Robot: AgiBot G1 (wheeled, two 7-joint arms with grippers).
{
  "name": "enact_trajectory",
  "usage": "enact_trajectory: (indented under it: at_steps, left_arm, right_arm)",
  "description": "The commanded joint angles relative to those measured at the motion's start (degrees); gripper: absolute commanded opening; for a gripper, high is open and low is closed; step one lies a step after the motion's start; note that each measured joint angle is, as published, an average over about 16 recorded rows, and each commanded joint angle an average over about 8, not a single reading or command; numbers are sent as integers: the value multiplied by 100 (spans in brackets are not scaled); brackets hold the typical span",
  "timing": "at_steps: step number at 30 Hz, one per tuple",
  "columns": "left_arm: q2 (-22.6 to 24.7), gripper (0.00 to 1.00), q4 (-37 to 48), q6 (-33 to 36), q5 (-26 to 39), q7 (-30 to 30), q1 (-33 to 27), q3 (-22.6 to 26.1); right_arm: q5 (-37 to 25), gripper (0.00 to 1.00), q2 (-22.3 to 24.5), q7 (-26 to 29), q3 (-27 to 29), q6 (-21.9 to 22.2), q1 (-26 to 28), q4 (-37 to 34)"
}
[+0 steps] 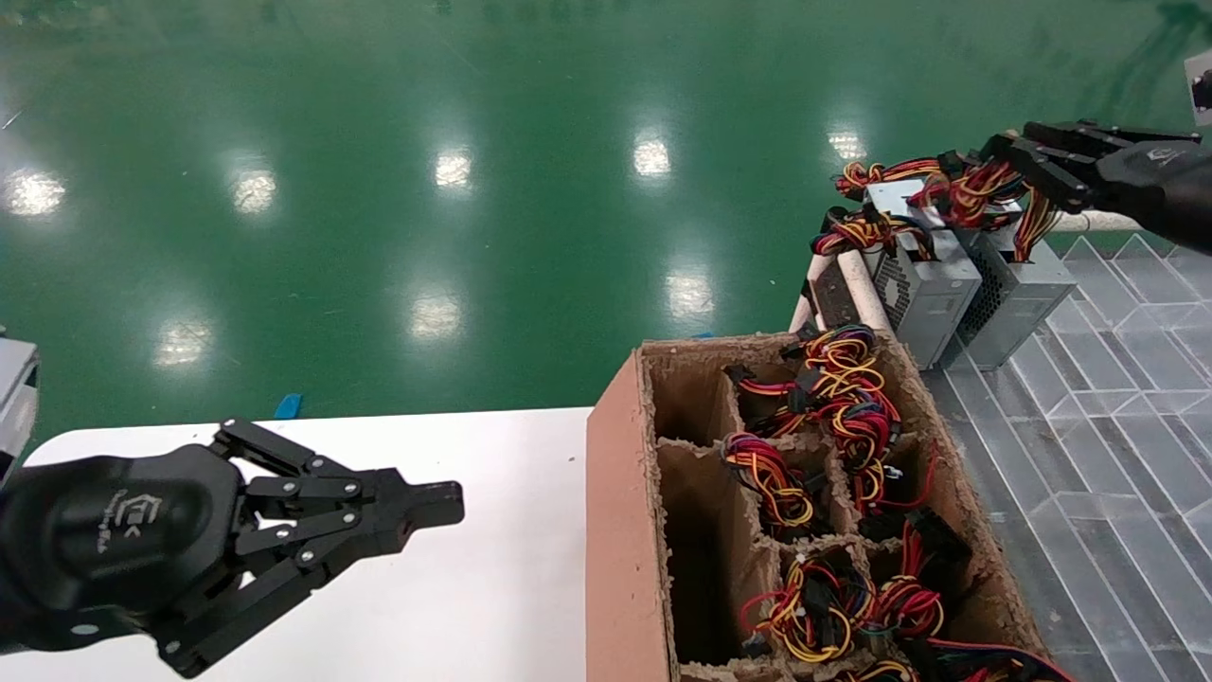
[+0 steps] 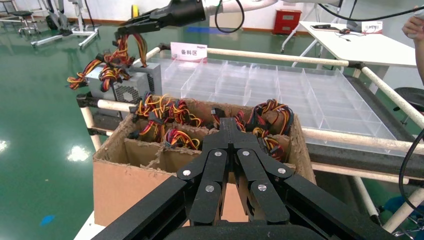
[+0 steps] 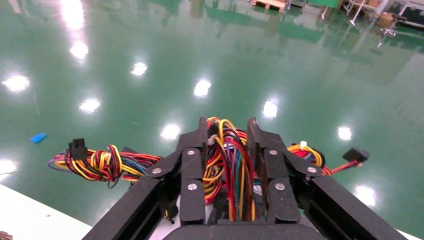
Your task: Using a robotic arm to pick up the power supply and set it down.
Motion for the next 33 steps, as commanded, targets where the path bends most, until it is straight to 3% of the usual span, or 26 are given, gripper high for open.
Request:
enact_trajectory:
  at_steps: [1, 11, 18, 26, 33]
  left_arm:
    - [0, 0, 0, 0, 0, 0, 0, 0]
    - [0, 0, 0, 0, 0, 0, 0, 0]
    - [0, 2, 0, 0, 0, 0, 0, 0]
    - [0, 97, 0, 0, 0, 0, 0, 0]
    - [0, 100, 0, 0, 0, 0, 0, 0]
  right_arm:
    - [4, 100, -5, 0, 3, -8, 14, 21]
    - [483, 100, -7, -73, 345, -216, -30, 99]
    - [548, 100, 94, 153, 535, -419, -397, 718]
    - [584, 100, 258, 535, 792, -719, -976, 1689]
    - [617, 100, 404, 874, 1021, -984, -1490, 2551]
